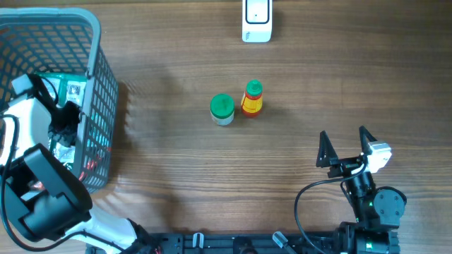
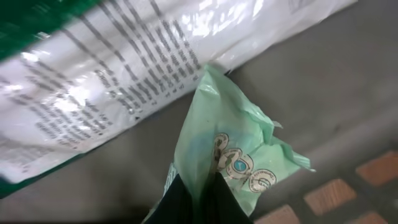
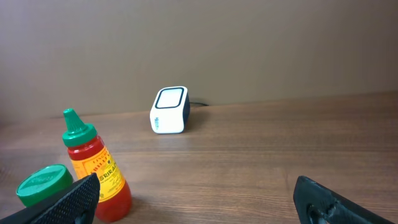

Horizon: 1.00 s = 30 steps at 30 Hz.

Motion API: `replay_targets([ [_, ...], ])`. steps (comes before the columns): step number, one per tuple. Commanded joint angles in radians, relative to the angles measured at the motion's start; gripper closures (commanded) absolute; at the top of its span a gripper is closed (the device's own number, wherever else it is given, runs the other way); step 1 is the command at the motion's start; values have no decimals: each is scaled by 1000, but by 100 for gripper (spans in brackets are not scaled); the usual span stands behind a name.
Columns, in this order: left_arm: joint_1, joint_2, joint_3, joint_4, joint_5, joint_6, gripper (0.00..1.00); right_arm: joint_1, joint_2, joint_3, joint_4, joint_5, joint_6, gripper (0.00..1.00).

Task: Scan the item barcode
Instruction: 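Return the left gripper to the basket and grasp the green snack bag, then lay the green snack bag on the table beside the jar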

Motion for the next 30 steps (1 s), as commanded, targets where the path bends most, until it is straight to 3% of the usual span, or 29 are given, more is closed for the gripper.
replay_targets([
  [1,-3,-60,137,-43,-1,-10,96,-2,-3,-1,2,10,2,0],
  [9,-3,-318,241,-22,23,-21,96,-2,-3,-1,2,10,2,0],
  [18,-43,-639,240,98,388,-55,96,-2,-3,-1,2,10,2,0],
  [30,-447,-616,233,-89,382,-43,96,-2,-3,-1,2,10,2,0],
])
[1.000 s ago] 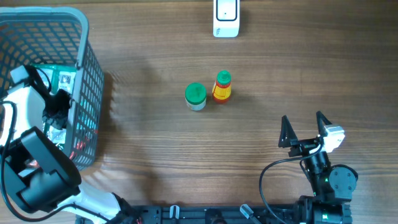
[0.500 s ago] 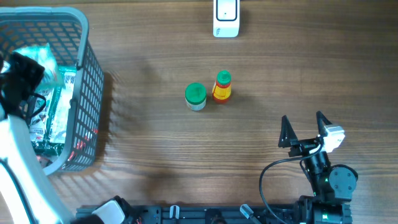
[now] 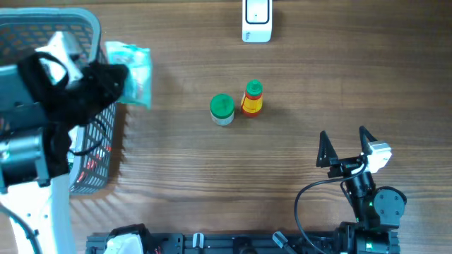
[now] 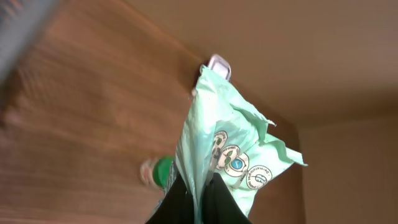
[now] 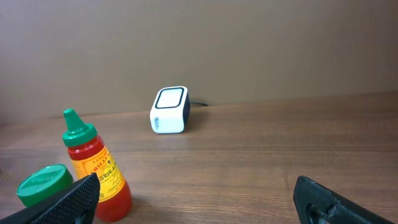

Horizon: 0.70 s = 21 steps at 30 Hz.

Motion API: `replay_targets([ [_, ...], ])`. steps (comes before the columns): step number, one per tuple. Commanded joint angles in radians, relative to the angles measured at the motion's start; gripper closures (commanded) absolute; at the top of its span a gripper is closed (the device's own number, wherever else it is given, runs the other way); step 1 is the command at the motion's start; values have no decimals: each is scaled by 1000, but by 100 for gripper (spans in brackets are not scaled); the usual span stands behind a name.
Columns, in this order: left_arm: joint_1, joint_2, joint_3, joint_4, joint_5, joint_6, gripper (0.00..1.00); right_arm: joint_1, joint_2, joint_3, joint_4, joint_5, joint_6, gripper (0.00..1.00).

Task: Scan the item barcode
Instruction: 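Lay the green snack bag on the table beside the jar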

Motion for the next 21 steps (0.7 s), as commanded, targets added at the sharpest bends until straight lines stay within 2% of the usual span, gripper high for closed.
replay_targets([
  [1,-98,44,6,-30,-8,2,96,-2,-3,-1,2,10,2,0],
  [5,-197,98,6,-131,-175,-2,96,-2,-3,-1,2,10,2,0],
  [10,-306,186,6,-171,-203,-3,96,-2,-3,-1,2,10,2,0],
  [15,-375,269,5,-172,-335,-116,96,-2,-3,-1,2,10,2,0],
  [17,-395,301,5,-170,-336,-117,96,-2,-3,-1,2,10,2,0],
  [21,-404,335,5,-171,-343,-196,96,-2,-3,-1,2,10,2,0],
])
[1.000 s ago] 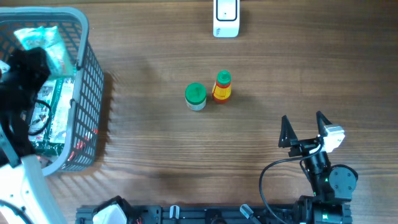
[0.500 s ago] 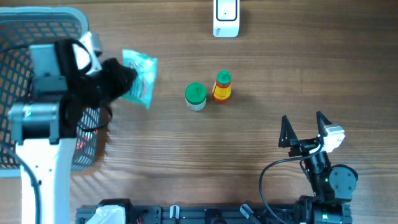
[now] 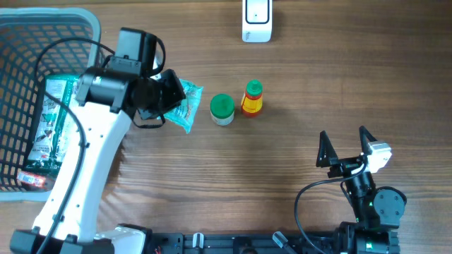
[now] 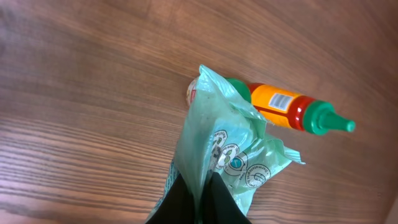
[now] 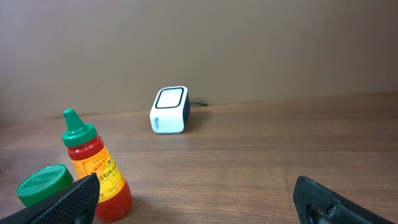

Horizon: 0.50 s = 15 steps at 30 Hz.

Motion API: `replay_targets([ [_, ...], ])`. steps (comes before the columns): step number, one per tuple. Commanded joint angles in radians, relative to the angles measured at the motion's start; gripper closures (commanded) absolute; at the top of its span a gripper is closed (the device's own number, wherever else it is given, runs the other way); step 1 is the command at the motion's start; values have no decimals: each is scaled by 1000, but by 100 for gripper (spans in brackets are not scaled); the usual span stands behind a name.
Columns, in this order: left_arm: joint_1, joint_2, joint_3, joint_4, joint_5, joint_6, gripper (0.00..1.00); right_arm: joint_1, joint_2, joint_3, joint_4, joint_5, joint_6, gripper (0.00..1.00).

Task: Scan the item barcode
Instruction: 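Lay the green snack bag on the table beside the jar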

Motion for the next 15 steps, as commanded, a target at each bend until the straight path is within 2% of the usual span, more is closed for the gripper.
replay_targets([
  [1,-6,28,5,1,-27,-95,96,-2,-3,-1,2,10,2,0],
  [4,-6,43,5,14,-44,-168,96,-2,-3,-1,2,10,2,0],
  [7,-9,70,5,16,-134,-275,96,-2,-3,-1,2,10,2,0],
  [15,-48,195,5,46,-166,-278,96,-2,-3,-1,2,10,2,0],
])
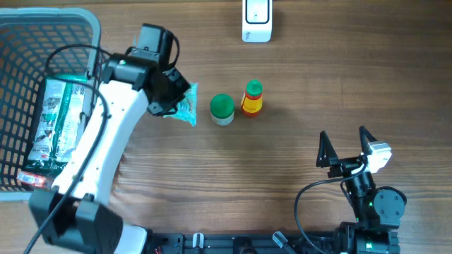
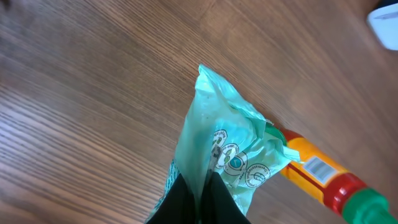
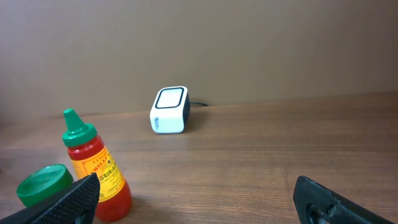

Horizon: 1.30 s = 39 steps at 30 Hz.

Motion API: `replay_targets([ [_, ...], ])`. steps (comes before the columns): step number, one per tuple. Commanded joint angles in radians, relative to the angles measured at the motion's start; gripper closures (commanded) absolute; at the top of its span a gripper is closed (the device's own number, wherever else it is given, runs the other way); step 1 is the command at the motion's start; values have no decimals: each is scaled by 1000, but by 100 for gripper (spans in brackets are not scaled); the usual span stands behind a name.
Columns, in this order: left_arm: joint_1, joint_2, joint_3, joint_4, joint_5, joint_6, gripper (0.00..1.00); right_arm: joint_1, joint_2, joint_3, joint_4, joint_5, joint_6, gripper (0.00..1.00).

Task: Scan the item barcode
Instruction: 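Lay the green snack bag on the table beside the jar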

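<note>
My left gripper [image 1: 171, 95] [image 2: 200, 199] is shut on a pale green plastic packet [image 1: 185, 106] [image 2: 227, 146], held just left of the green-lidded jar [image 1: 222, 109]. The white barcode scanner [image 1: 256, 20] [image 3: 169, 110] stands at the far edge of the table. Beside the jar stands the sriracha bottle [image 1: 252, 98] [image 2: 317, 171] [image 3: 96, 167]. My right gripper [image 1: 346, 147] [image 3: 196, 202] rests open near the front right with nothing between its fingers.
A grey wire basket [image 1: 18, 39] at the left holds a green-and-white packet [image 1: 60, 116]. The jar and the sriracha bottle stand mid-table between the left gripper and the scanner.
My left gripper has shifted slightly toward the far side and turned, still holding the green packet. The right arm has not moved.
My left gripper was first down in the basket, shut on the green packet. Then it held the packet above the basket's right rim. Later it had the packet over the table left of the jar, where it is now, slightly turned.
</note>
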Motion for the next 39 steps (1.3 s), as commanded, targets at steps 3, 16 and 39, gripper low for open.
replay_targets([
  [3,-26,104,5,25,-63,-23,96,-2,-3,-1,2,10,2,0],
  [16,-76,287,5,164,-78,-76,93,-2,-3,-1,2,10,2,0],
  [39,-123,375,5,129,-146,-75,64,-2,-3,-1,2,10,2,0],
])
